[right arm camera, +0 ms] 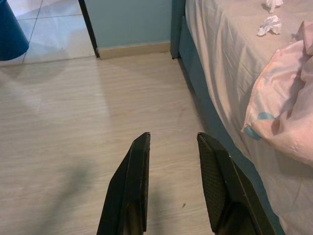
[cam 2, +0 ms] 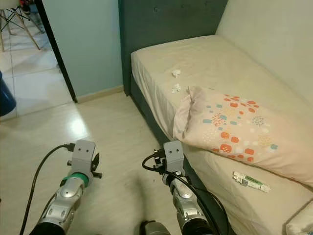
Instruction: Clean up the room
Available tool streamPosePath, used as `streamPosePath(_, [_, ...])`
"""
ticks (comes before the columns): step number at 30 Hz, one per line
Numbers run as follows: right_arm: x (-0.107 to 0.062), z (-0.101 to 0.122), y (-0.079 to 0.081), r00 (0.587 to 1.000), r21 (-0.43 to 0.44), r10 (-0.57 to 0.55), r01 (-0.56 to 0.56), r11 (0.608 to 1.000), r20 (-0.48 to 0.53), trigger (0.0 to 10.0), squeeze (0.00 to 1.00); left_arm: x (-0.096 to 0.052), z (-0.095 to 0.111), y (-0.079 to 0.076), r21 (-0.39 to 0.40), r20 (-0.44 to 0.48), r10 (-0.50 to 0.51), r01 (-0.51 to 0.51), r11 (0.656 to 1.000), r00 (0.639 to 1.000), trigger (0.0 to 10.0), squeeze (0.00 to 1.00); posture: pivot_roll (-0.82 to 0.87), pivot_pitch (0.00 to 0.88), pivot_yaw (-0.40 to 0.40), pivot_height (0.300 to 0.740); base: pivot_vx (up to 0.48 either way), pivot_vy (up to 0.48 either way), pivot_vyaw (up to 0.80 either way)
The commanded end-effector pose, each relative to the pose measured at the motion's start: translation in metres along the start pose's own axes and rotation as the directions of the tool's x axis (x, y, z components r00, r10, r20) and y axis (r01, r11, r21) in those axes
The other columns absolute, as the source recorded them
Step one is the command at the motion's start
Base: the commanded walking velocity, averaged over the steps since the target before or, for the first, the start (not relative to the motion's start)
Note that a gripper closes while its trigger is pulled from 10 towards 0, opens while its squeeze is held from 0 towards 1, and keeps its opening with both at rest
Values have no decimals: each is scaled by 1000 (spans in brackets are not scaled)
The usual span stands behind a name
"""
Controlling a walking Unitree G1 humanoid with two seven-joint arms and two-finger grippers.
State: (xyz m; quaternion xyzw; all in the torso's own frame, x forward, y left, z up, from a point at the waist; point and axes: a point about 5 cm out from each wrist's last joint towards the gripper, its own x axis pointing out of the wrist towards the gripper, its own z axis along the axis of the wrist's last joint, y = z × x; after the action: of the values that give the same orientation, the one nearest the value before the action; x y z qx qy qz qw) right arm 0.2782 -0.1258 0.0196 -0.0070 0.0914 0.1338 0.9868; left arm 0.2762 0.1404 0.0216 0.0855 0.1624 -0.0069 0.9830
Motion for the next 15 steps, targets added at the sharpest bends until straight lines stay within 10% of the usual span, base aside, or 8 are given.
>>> streamPosePath(1, [-3, -4, -1, 1000, 0, -4, 4, 1000, -8, 10000, 0, -2, -7, -2, 6, -31, -12, 12, 1000, 999, 10000, 0, -42, 27, -31, 740, 0, 0, 0])
streamPosePath(15, [-3, -4, -2, 1000, 1, -4, 4, 1000, -9, 10000, 0, -2, -6, -3, 4, -31, -13, 13, 1000, 999, 10000, 0, -42, 33, -32, 740, 0, 0, 0])
